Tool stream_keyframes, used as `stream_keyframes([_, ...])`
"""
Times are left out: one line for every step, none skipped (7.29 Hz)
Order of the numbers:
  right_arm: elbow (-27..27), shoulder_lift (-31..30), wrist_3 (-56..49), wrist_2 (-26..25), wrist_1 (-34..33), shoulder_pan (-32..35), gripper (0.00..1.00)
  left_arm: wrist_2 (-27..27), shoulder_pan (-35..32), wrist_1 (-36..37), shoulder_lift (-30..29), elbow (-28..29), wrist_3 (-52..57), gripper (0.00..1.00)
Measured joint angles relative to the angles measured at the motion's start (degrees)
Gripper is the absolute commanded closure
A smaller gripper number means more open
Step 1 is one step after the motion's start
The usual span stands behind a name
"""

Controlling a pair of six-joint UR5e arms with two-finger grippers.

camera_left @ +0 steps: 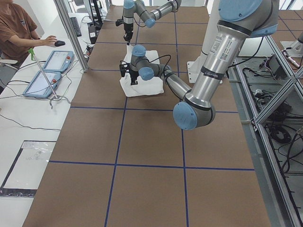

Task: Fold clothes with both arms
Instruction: 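Open both grippers and raise them off the folded shirt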

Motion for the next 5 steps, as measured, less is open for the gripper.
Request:
stream_keyframes([-0.1,-0.1,0.0,0.0,0.5,-0.2,0.01,0.0,0.0,-0.3,-0.3,0.7,0.0,0.36])
stream_keyframes([-0.2,-0.3,0.1,-0.1,1.4,-0.4,0.00,0.4,0.1,-0.6,-0.5,1.3,0.0,0.27])
stream_keyframes([-0.2,-0.4,0.1,-0.3,2.0,-0.7,0.00,1.2,0.0,-0.6,-0.5,1.6,0.1,0.23])
stream_keyframes([-0.1,-0.4,-0.1,-0.4,2.3,-0.8,0.00,2.0,-0.2,-0.6,-0.5,1.6,0.2,0.23])
stream_keyframes([0.5,-1.1,-0.5,-0.4,2.4,-0.7,0.00,2.4,-0.4,-0.6,-0.5,1.4,0.2,0.20])
